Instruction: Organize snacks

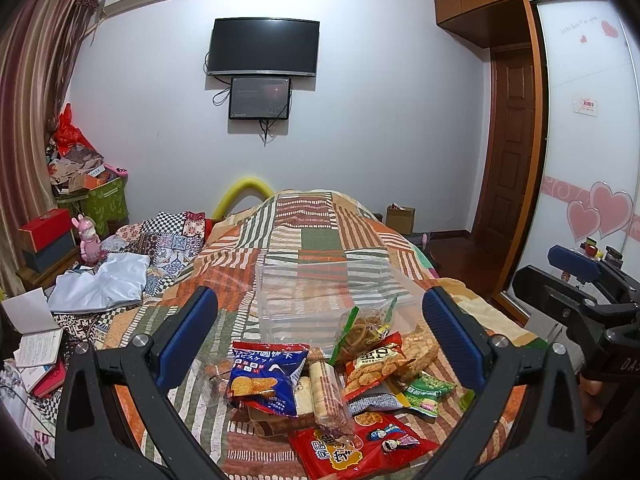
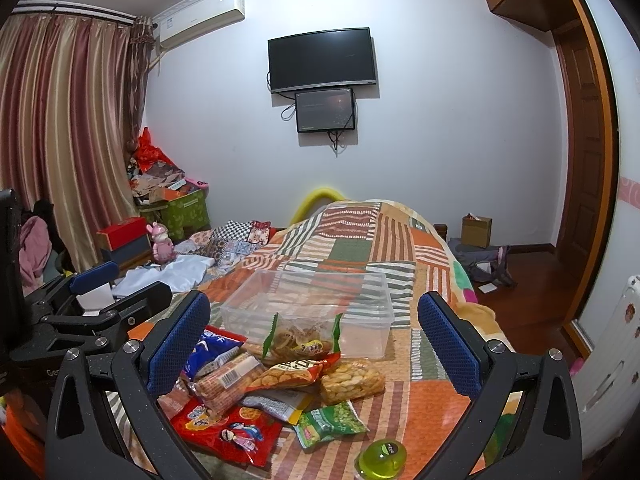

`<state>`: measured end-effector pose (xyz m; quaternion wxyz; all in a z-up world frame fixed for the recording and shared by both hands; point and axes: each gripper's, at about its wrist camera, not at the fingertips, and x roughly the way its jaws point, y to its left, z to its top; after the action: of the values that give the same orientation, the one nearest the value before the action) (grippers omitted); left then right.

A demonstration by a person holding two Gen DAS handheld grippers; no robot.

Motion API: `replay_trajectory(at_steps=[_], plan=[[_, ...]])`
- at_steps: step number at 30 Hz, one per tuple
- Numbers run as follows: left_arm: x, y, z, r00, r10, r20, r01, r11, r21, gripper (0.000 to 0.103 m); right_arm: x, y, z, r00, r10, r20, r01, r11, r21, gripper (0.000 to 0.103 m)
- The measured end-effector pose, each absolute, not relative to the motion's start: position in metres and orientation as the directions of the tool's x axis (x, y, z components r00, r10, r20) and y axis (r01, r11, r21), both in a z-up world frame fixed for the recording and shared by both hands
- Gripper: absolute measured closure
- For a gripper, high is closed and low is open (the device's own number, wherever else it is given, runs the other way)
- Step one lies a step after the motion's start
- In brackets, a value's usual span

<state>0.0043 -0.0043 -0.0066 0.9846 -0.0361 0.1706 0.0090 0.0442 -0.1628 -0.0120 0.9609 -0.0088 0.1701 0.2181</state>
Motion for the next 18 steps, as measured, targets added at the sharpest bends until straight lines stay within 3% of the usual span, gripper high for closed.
replay_trajectory(at_steps=[18], plan=[[0.0088,0.0,-0.0094,0.936,0.002,-0.351,-0.03,0.997,-0.074,0.0,0.0507,-0.1625,-0.0182,0.83,0.436,-0.348,-0.44,0.895,0.072,0.0]])
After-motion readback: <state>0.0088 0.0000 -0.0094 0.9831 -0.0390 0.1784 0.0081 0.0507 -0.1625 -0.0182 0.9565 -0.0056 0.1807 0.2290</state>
